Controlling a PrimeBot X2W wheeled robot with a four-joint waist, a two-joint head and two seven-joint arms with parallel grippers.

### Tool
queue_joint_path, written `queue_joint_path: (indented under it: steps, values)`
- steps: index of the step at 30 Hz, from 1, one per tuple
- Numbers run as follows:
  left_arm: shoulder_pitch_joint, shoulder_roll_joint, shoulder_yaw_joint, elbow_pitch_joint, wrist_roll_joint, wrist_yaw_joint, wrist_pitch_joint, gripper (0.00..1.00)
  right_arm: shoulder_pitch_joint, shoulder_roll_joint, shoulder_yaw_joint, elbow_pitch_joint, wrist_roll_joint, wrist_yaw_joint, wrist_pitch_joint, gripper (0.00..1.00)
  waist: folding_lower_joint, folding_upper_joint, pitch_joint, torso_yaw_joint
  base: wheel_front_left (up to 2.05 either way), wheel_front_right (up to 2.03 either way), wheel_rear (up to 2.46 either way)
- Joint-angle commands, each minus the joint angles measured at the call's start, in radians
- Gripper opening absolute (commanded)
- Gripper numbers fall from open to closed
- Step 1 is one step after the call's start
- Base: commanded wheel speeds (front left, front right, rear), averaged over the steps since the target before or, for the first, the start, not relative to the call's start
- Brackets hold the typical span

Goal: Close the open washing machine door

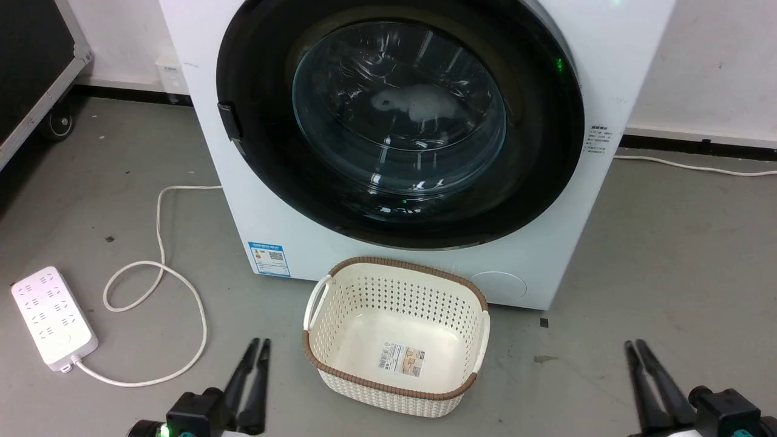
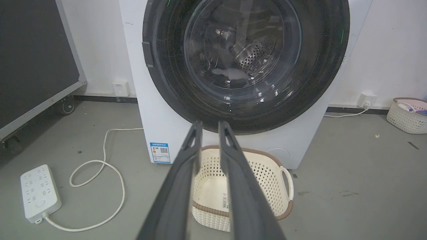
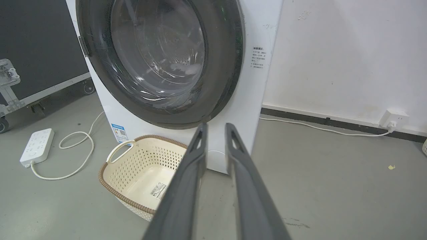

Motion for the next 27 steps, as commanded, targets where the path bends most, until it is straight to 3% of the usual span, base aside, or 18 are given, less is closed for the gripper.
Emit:
queue_joint_path:
  steps: [1, 27]
  values:
    - [0.000, 0.000, 0.000, -0.001, 0.001, 0.001, 0.002, 0.00, -0.001, 0.000, 0.001, -0.001, 0.000, 0.000, 0.002, 0.00, 0.0000, 0.0000, 0.000, 0.000, 0.00, 0.00, 0.00]
    - [-0.013, -0.004, 0.012, -0.031, 0.021, 0.023, 0.055, 0.00, -0.018, 0.001, 0.021, -0.031, -0.001, 0.000, 0.055, 0.00, 0.0000, 0.0000, 0.006, -0.002, 0.00, 0.00, 0.00]
